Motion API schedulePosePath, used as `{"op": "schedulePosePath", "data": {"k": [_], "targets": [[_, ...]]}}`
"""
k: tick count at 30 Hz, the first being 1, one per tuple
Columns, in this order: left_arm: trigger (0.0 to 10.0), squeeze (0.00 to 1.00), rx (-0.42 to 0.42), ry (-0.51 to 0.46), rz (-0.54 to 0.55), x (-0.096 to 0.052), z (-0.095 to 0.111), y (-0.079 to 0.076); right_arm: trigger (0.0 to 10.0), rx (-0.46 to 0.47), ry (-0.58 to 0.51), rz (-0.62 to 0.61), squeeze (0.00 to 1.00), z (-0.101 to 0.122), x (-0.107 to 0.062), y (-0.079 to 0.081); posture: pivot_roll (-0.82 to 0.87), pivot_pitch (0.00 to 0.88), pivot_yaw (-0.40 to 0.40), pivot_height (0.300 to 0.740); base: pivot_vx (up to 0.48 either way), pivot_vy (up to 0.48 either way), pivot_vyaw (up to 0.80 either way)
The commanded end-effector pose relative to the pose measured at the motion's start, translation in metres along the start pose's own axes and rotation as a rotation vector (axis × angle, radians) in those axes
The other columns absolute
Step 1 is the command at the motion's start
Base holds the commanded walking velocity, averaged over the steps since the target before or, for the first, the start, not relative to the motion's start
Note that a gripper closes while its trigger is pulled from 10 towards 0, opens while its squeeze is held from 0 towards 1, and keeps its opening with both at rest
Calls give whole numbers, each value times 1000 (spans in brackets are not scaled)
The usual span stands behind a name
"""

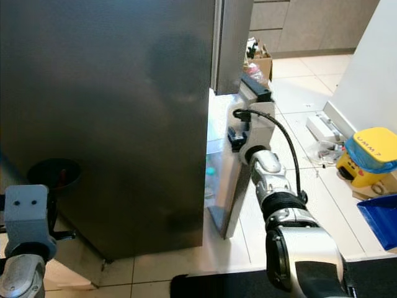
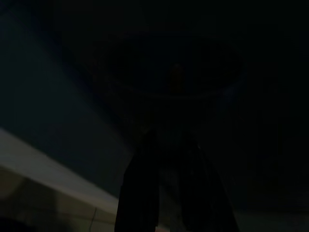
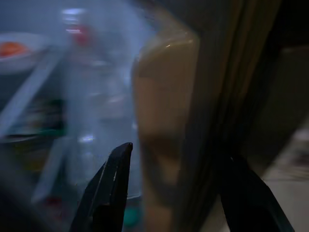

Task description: Restocking fridge

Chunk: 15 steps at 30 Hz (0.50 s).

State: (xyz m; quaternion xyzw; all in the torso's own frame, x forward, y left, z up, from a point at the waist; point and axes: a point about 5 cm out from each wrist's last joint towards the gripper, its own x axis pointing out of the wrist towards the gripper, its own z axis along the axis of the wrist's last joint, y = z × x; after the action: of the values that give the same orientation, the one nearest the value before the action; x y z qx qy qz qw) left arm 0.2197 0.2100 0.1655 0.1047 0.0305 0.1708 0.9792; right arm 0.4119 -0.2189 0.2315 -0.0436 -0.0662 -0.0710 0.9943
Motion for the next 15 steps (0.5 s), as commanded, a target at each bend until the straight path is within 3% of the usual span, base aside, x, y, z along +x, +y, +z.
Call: {"op": "schedulePosePath", "data": {"k": [1, 4, 6, 8, 11, 13, 15], "targets": [[10000, 0, 8, 27, 24, -2, -6, 2, 10000, -21, -22, -127, 0, 4, -1, -21, 102, 190, 63, 740, 0, 0, 0], [10000, 0, 6, 30, 26, -2, -7, 2, 10000, -73, -68, -336, 0, 14, -6, -64, 100, 190, 60, 740, 0, 0, 0], [10000, 0, 6, 31, 26, -2, -8, 2, 10000, -82, -79, -373, 0, 16, -7, -72, 100, 190, 60, 740, 0, 0, 0], [10000, 0, 5, 33, 26, -3, -8, 2, 10000, -106, -96, -483, 0, 21, -15, -100, 95, 190, 58, 740, 0, 0, 0], [10000, 0, 5, 34, 26, -3, -8, 1, 10000, -125, -105, -538, 0, 22, -19, -113, 94, 190, 56, 740, 0, 0, 0], [10000, 0, 4, 37, 25, -2, -9, 1, 10000, -145, -126, -534, 0, 22, -21, -114, 86, 190, 56, 740, 0, 0, 0], [10000, 0, 3, 39, 23, -2, -10, 1, 10000, -161, -142, -478, 0, 18, -20, -101, 84, 189, 56, 740, 0, 0, 0]]}}
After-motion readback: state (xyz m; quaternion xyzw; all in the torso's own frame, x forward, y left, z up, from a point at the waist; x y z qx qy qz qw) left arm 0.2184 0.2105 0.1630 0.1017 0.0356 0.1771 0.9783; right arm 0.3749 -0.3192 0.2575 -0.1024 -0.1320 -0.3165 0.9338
